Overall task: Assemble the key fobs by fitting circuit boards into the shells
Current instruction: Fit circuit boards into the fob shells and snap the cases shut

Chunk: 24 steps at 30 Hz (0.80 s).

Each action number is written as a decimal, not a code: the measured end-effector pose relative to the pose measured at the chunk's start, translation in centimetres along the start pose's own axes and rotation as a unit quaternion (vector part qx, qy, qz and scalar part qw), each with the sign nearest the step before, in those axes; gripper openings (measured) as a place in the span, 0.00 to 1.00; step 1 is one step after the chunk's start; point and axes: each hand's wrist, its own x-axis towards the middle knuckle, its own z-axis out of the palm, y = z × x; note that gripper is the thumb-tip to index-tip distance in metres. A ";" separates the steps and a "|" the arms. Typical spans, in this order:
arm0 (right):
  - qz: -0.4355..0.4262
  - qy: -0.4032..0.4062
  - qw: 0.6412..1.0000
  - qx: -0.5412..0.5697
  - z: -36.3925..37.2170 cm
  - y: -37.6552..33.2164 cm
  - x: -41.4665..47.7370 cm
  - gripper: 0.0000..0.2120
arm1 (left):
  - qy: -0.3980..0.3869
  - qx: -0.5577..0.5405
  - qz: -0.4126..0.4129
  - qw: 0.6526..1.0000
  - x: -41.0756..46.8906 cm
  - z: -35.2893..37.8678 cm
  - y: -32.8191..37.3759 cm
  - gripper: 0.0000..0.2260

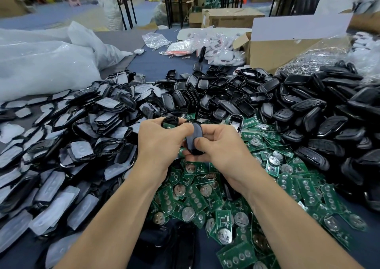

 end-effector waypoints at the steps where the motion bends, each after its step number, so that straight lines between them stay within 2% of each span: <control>1: -0.002 0.001 1.000 -0.001 0.1 0.0 0.0 0.16 | 0.006 0.007 0.006 1.000 0.0 0.0 0.0 0.03; 6: -0.003 0.023 1.000 0.003 0.2 -0.1 -0.1 0.16 | -0.043 0.011 0.021 0.999 -0.1 -0.3 0.1 0.05; 8: 0.017 -0.002 0.999 0.034 0.2 -0.5 -0.3 0.15 | -0.021 0.007 0.014 1.000 -0.1 -0.2 0.2 0.05; 10: 0.058 -0.039 0.990 0.124 -0.3 -1.2 -0.4 0.11 | -0.021 -0.019 -0.008 1.000 0.1 -0.5 0.5 0.09; 12: 0.095 -0.081 0.973 0.192 -1.1 -1.9 -0.6 0.12 | -0.085 -0.076 -0.041 0.993 0.3 -1.3 1.0 0.13; 14: 0.116 -0.117 0.964 0.207 -1.5 -2.4 -0.8 0.14 | -0.134 -0.121 -0.061 0.982 0.6 -1.9 1.3 0.17; 18: 0.131 -0.145 0.949 0.248 -1.4 -2.3 -0.9 0.18 | -0.143 -0.102 -0.068 0.982 0.4 -1.8 1.3 0.25; 22: 0.118 -0.149 0.946 0.262 -1.5 -2.0 -1.0 0.14 | -0.140 -0.080 -0.056 0.985 0.1 -1.9 1.8 0.23; 24: 0.112 -0.155 0.941 0.278 -1.5 -1.9 -0.9 0.14 | -0.125 -0.119 -0.070 0.983 -0.1 -2.0 2.3 0.16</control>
